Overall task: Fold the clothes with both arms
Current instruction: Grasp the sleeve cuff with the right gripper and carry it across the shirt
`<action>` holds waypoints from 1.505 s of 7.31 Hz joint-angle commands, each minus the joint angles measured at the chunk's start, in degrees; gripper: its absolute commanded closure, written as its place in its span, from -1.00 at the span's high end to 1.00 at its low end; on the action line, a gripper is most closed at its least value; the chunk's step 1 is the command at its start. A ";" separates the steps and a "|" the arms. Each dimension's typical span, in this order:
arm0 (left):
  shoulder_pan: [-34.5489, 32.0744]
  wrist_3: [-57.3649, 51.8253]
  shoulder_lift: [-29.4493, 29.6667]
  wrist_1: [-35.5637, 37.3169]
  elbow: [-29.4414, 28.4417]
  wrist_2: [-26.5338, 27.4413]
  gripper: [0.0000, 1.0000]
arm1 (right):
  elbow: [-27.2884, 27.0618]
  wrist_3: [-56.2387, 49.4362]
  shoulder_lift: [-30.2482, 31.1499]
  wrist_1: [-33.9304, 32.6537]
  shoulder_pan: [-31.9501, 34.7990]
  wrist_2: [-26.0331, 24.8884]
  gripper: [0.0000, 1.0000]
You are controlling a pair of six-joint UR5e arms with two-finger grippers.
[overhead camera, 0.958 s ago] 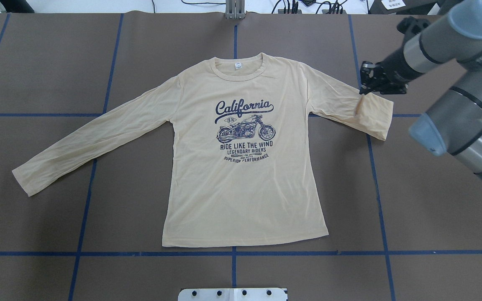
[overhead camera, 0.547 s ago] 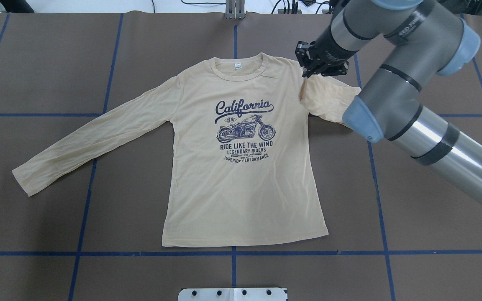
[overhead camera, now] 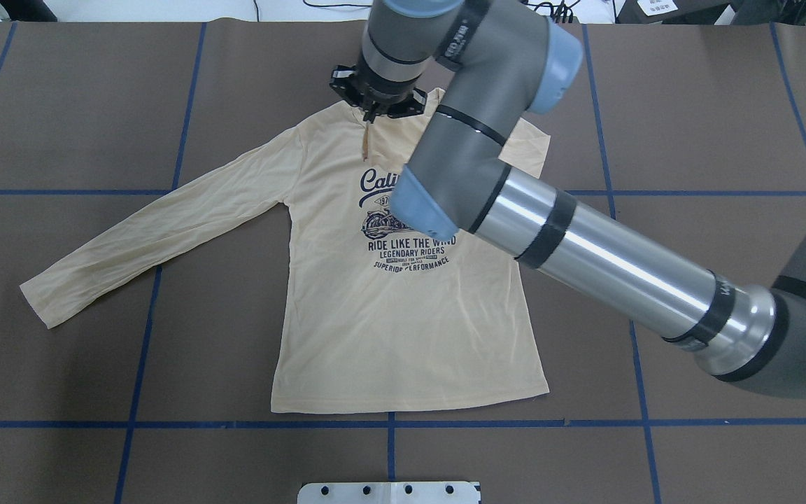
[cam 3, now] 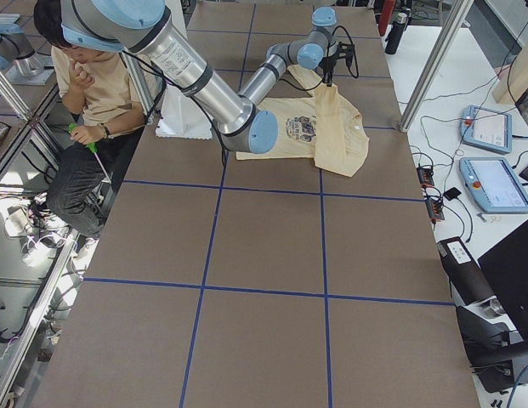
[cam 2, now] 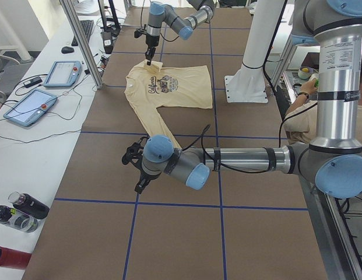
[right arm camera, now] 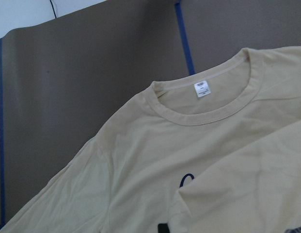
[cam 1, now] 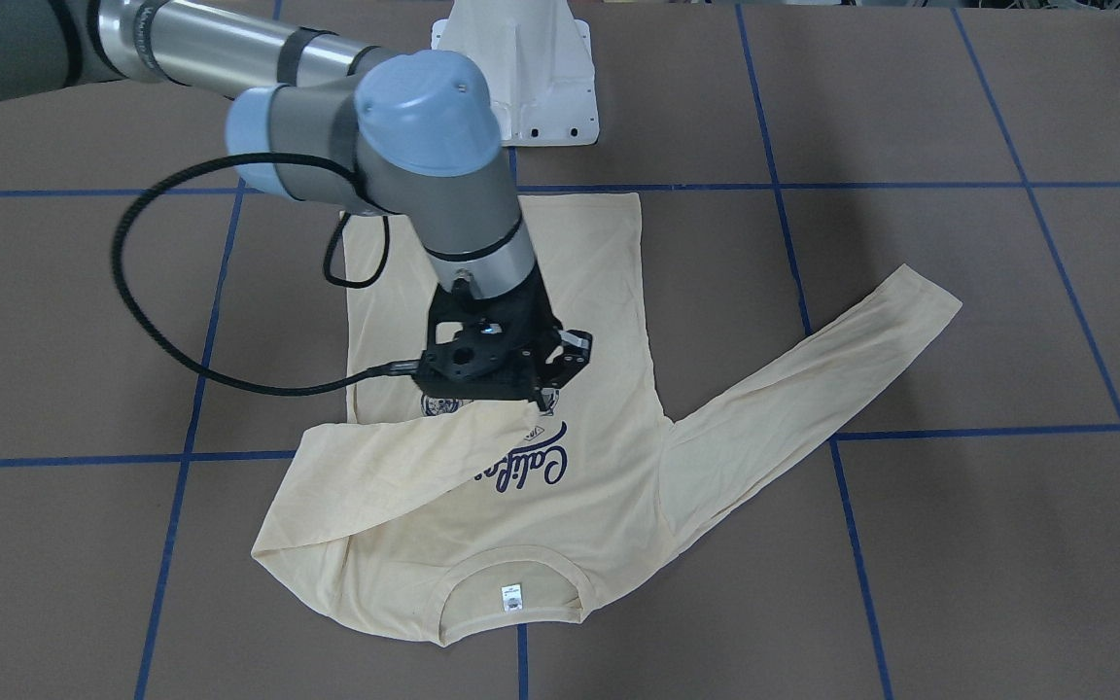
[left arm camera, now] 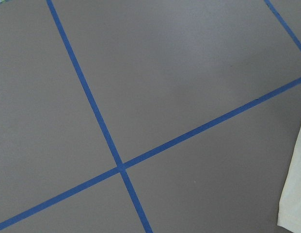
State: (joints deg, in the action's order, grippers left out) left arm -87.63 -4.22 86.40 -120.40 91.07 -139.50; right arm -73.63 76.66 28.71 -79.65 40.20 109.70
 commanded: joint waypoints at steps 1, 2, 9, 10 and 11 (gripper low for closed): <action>0.00 0.00 0.00 -0.53 -0.01 0.01 1.00 | 9.44 0.24 -5.24 6.47 -5.46 -5.35 -1.00; -0.09 0.09 0.00 -0.53 0.16 0.01 1.00 | 12.08 0.33 -6.64 9.22 -6.35 -5.47 -1.00; 0.17 2.96 0.44 -2.46 -0.18 -0.16 1.00 | 20.74 1.02 -12.45 13.64 -9.79 -9.60 0.98; 1.74 6.90 0.61 -4.73 -0.19 -0.16 1.00 | 17.59 3.38 -11.49 12.86 -9.36 -8.64 0.98; 6.89 13.21 0.62 -7.28 0.07 -0.25 1.00 | 9.64 4.45 -6.00 8.24 -9.09 -6.72 0.98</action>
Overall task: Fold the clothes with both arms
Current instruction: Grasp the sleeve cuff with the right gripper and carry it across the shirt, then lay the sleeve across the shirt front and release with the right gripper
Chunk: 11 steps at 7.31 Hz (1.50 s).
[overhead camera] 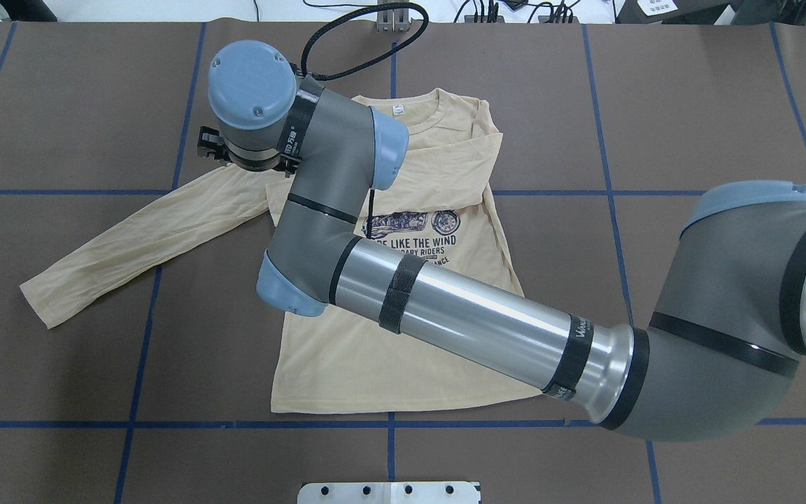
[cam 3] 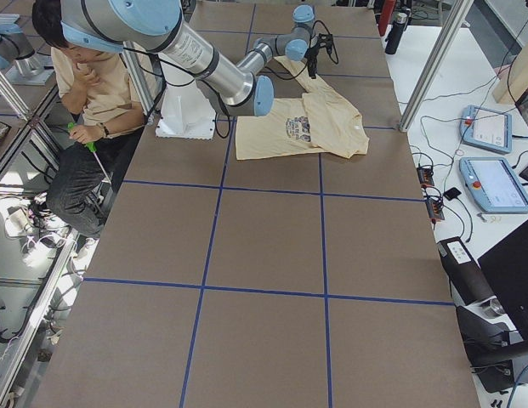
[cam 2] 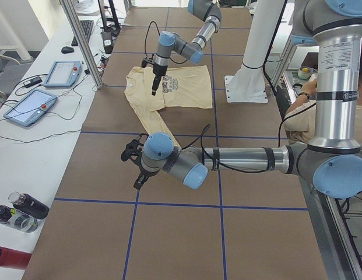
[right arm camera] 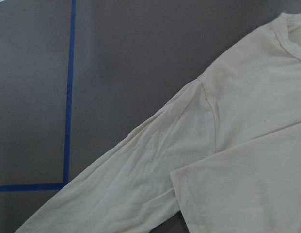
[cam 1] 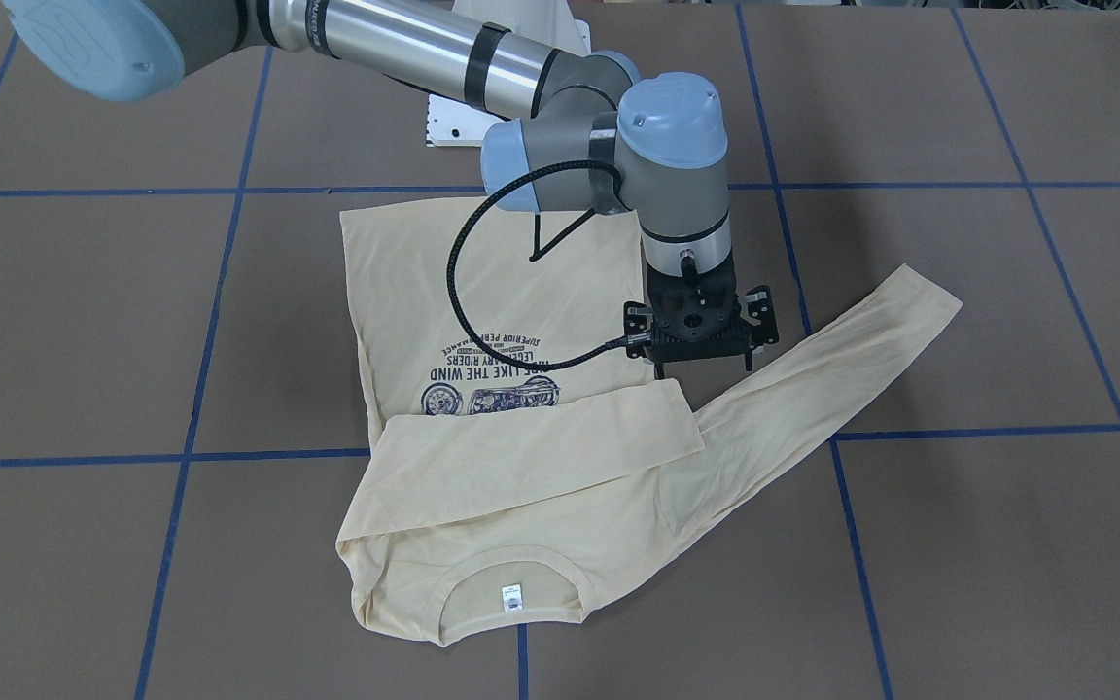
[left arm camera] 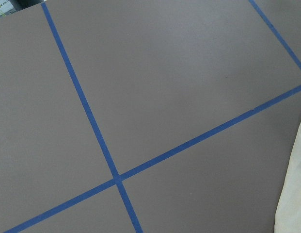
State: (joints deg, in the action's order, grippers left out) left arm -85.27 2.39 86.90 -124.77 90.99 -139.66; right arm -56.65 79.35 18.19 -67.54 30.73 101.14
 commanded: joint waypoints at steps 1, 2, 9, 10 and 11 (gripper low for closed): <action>8.85 19.28 0.02 -7.55 0.07 -2.09 1.00 | -17.52 1.77 12.05 -9.31 1.43 4.65 0.98; 12.38 28.28 -0.68 -10.99 0.16 -2.89 1.00 | -23.71 1.77 17.87 -10.23 1.88 5.46 0.98; 28.05 38.57 -6.75 -20.87 -1.69 5.71 0.64 | -45.20 1.07 43.21 -10.24 7.32 10.48 0.97; 29.01 38.65 -6.31 -20.87 -2.04 5.71 0.64 | -49.48 1.07 46.98 -10.24 7.59 10.65 0.97; 29.46 38.66 -5.70 -20.87 -2.48 6.23 0.52 | -51.09 1.07 48.33 -10.24 7.51 10.65 0.97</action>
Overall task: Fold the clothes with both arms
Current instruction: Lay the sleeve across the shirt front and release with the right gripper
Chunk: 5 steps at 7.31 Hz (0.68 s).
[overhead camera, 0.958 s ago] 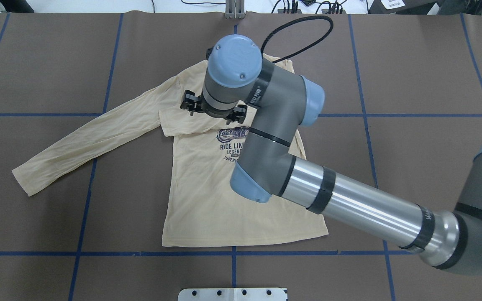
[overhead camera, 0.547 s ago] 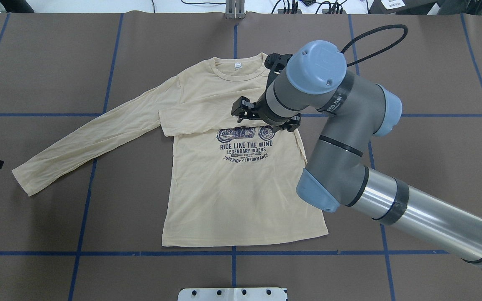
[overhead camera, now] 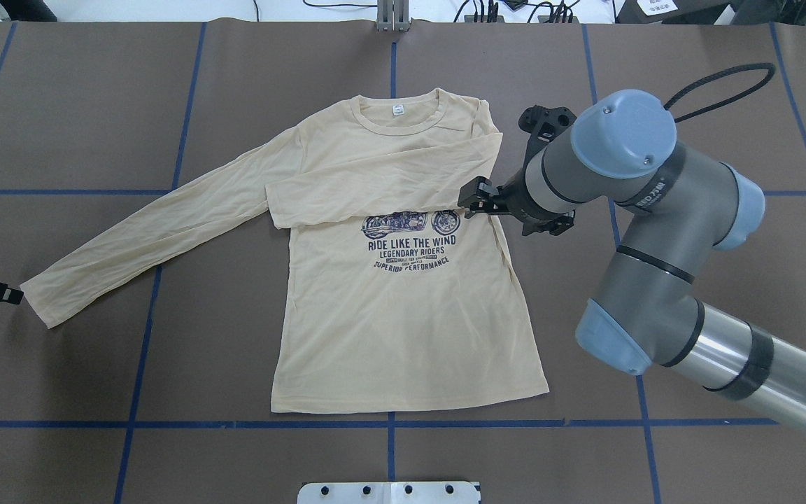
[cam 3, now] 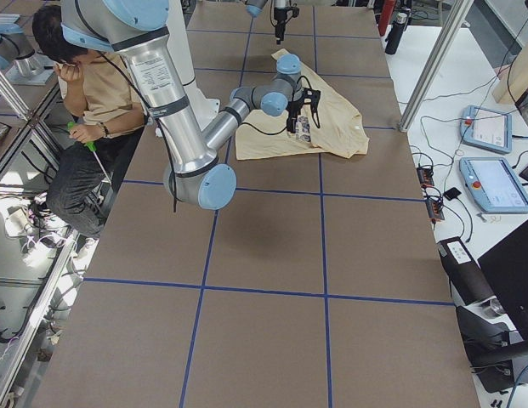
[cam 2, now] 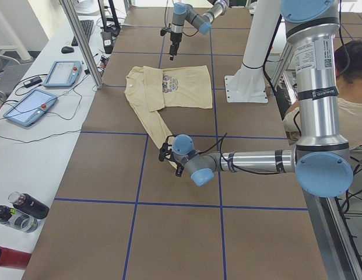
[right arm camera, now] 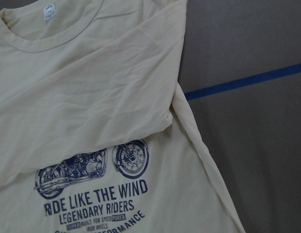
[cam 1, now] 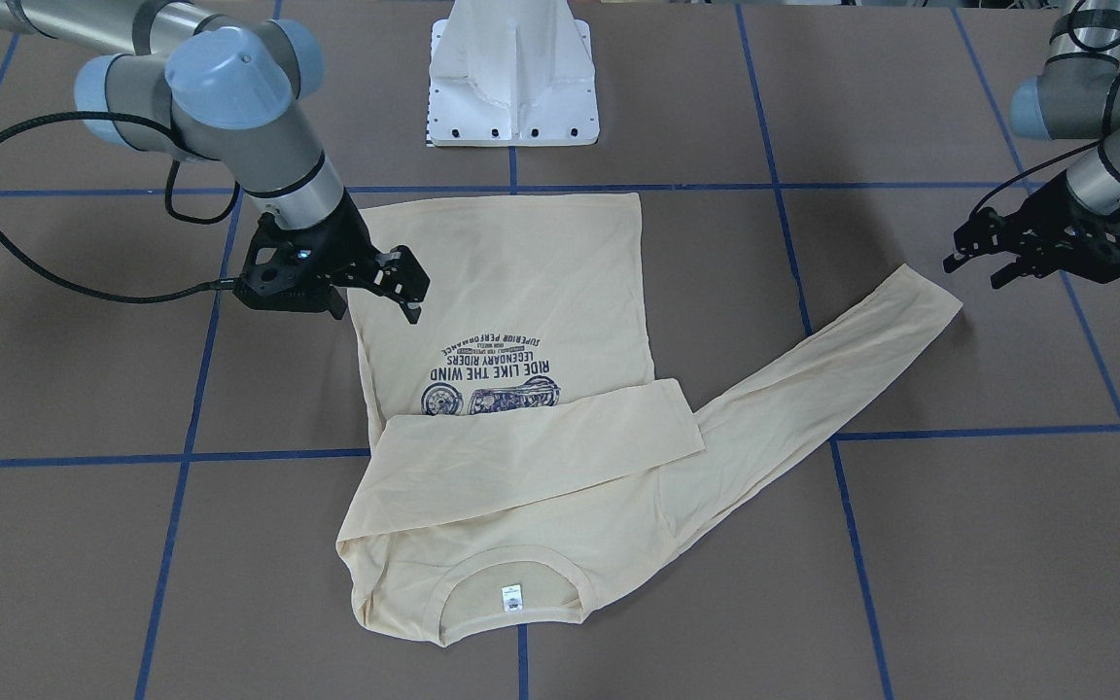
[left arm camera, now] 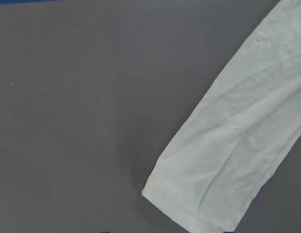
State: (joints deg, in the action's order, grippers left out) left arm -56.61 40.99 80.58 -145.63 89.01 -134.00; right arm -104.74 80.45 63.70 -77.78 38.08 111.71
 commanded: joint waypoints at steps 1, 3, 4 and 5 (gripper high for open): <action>1.50 0.05 0.63 0.00 -0.59 1.98 0.43 | -3.10 -0.03 2.83 0.00 0.16 0.00 0.96; 2.12 -0.04 1.51 0.00 -1.72 3.30 0.36 | -3.19 -0.03 3.18 0.00 0.16 -0.44 0.96; 2.03 -0.04 3.51 -0.09 -3.56 4.35 0.36 | -3.19 -0.03 3.27 0.00 0.16 -0.61 0.96; 2.03 -0.04 4.84 -0.01 -4.18 4.45 0.36 | -3.19 -0.03 3.18 0.00 0.16 -0.79 0.96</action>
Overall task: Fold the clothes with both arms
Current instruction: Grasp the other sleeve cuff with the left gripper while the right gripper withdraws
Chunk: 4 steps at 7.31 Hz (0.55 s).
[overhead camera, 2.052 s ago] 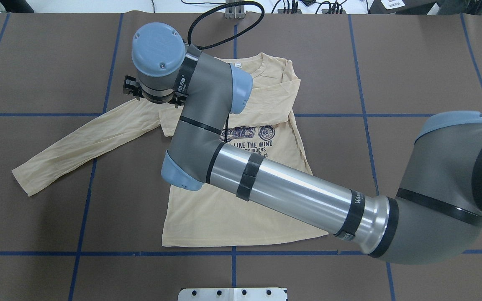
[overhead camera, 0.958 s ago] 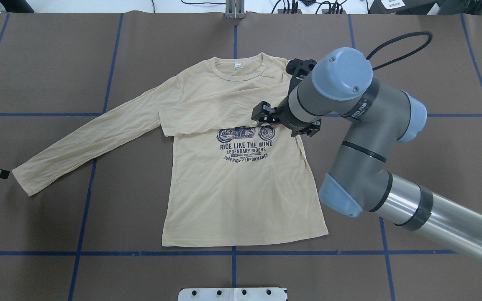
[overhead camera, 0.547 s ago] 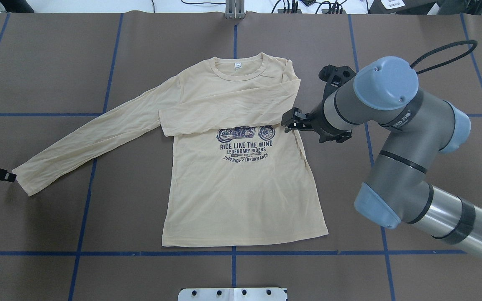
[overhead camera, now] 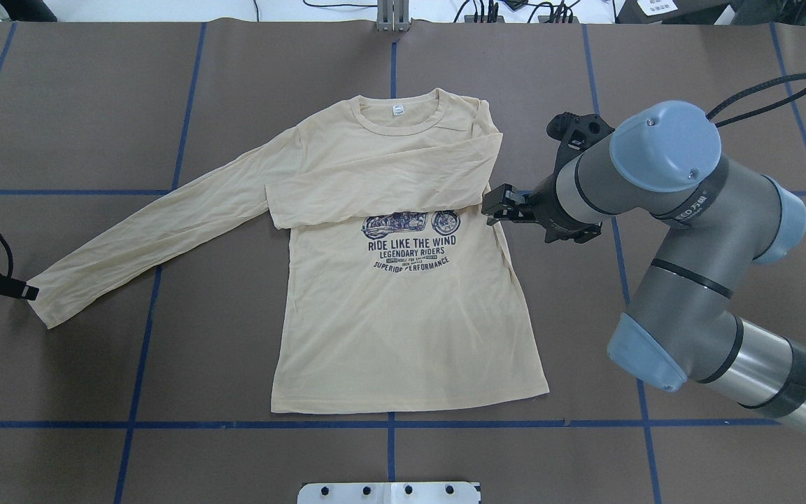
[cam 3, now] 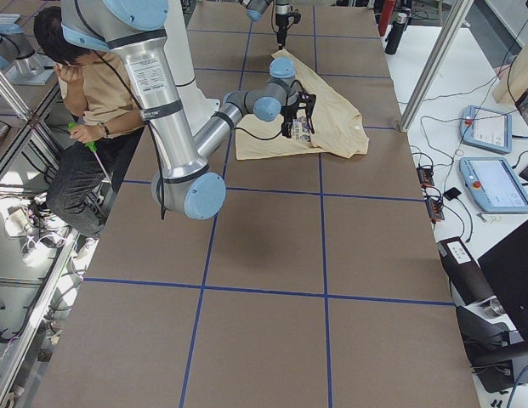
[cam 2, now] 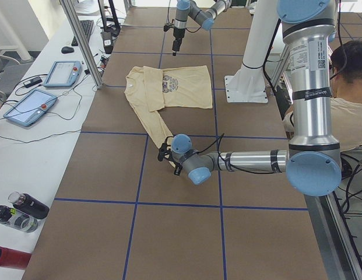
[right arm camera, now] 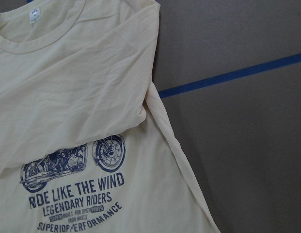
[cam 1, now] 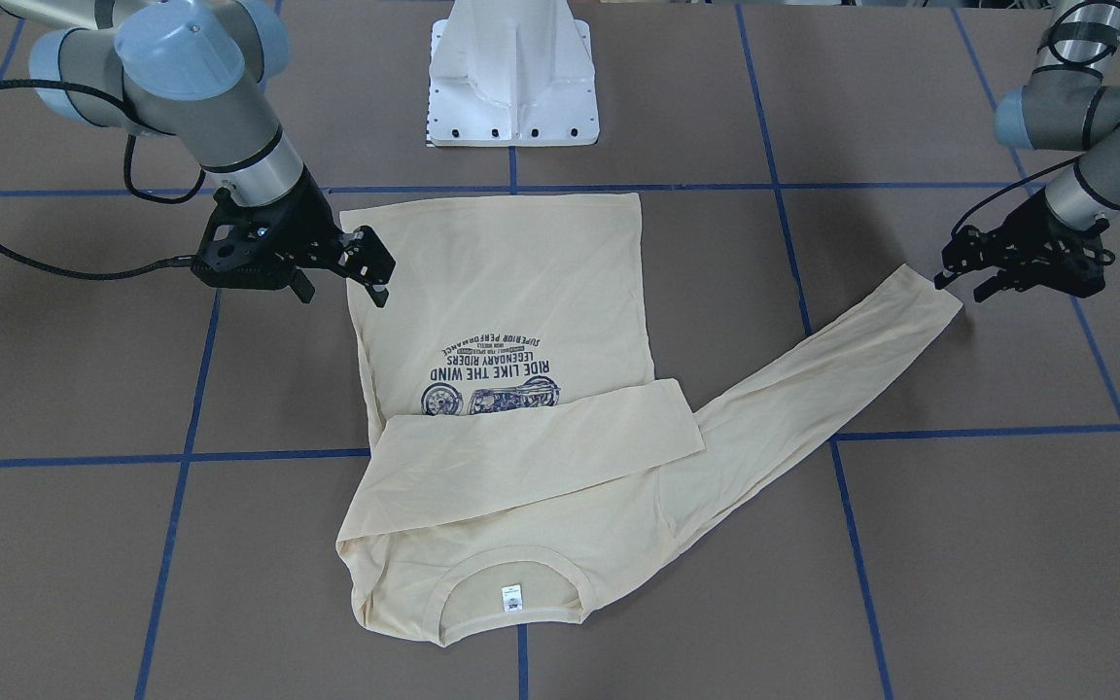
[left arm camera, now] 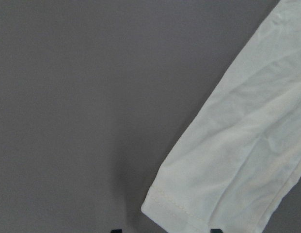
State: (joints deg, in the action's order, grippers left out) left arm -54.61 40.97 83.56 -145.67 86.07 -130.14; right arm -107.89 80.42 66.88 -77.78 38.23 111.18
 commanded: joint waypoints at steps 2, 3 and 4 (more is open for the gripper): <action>0.12 -0.10 1.52 -0.05 -1.43 0.50 0.20 | -0.04 0.00 -0.08 0.00 0.00 -0.26 0.96; 0.12 -0.36 0.99 -0.14 -0.91 0.50 0.23 | -0.04 0.09 -0.08 0.00 -0.09 -0.26 0.96; 0.12 -0.28 0.90 -0.14 -0.99 0.50 0.23 | -0.04 0.18 -0.26 0.00 -0.17 -0.34 0.96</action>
State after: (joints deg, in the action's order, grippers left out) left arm -54.51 40.73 84.72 -145.78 84.98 -129.63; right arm -107.93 80.50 66.76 -77.78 38.15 110.90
